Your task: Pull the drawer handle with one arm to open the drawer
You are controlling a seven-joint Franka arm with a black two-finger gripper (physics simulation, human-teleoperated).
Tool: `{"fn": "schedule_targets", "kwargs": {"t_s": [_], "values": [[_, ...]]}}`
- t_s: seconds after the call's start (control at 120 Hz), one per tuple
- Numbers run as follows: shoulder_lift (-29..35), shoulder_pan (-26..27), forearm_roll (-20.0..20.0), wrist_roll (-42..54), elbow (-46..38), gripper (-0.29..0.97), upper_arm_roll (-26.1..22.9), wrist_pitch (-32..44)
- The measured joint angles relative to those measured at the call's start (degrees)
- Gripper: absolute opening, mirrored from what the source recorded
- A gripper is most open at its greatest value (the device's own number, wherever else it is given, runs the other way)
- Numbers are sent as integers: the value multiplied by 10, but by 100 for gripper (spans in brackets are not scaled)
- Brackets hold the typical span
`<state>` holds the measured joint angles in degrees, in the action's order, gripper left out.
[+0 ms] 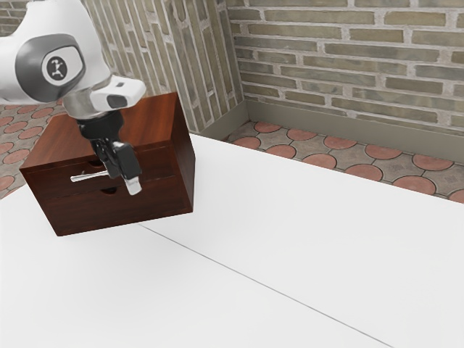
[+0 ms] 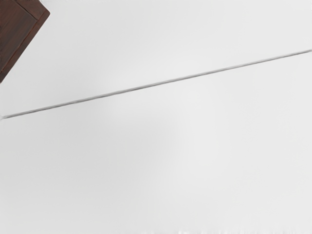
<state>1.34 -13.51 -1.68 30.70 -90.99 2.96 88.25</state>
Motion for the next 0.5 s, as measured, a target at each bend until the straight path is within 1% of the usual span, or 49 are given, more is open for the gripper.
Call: {"fn": "schedule_targets", "kwargs": {"t_s": [0.25, 0.392, 0.5], "values": [[44, -63, -4, 192, -55, 68, -10, 57], [81, -82, -5, 297, -104, 68, -14, 82], [92, -87, -3, 361, -127, 68, -25, 101]]}}
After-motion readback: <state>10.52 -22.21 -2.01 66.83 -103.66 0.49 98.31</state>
